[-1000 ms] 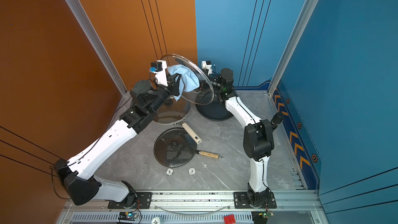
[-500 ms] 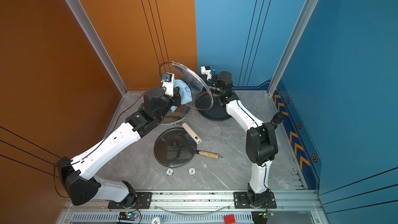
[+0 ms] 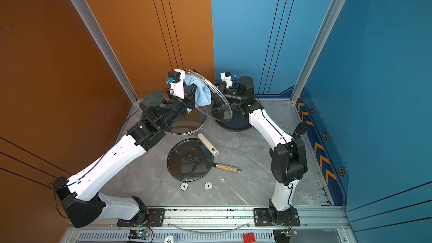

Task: Wipe the pot lid with a cloth
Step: Wipe the pot lid.

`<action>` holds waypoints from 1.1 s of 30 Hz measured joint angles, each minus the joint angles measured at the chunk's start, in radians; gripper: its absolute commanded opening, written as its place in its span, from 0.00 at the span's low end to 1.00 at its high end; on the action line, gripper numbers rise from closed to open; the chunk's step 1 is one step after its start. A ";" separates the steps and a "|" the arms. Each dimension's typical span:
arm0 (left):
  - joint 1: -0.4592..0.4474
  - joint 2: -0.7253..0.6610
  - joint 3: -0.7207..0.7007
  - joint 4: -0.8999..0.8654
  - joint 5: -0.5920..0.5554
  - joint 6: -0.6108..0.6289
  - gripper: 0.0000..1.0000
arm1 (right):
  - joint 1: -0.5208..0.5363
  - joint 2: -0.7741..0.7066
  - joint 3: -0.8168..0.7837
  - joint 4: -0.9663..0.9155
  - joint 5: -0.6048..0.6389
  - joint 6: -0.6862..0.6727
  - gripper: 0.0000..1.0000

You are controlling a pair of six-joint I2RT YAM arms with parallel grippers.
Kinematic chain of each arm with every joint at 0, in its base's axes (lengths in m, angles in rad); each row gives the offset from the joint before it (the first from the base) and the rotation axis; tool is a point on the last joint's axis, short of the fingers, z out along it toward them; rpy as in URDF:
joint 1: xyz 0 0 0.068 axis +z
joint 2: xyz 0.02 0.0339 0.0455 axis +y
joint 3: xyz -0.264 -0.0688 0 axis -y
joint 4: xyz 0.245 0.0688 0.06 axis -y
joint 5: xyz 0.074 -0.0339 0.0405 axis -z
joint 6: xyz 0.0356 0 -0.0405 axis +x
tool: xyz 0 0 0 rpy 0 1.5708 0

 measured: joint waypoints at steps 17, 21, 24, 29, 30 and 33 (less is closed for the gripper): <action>0.189 0.011 -0.184 -0.108 -0.142 -0.265 0.22 | 0.031 0.006 0.000 0.014 0.016 0.005 0.02; 0.130 -0.005 -0.142 -0.096 -0.093 -0.238 0.21 | 0.031 0.011 0.000 0.019 0.016 0.006 0.02; 0.104 -0.031 -0.092 -0.066 -0.017 -0.227 0.21 | 0.031 0.023 0.001 0.024 0.016 0.006 0.02; 0.092 -0.071 -0.023 0.003 0.111 -0.228 0.22 | 0.031 0.045 0.001 0.042 0.016 0.029 0.02; 0.092 -0.076 -0.022 0.015 0.121 -0.229 0.22 | 0.031 0.049 0.001 0.044 0.016 0.030 0.02; 0.099 -0.079 -0.026 0.051 0.131 -0.233 0.22 | 0.031 0.061 0.002 0.061 0.016 0.040 0.02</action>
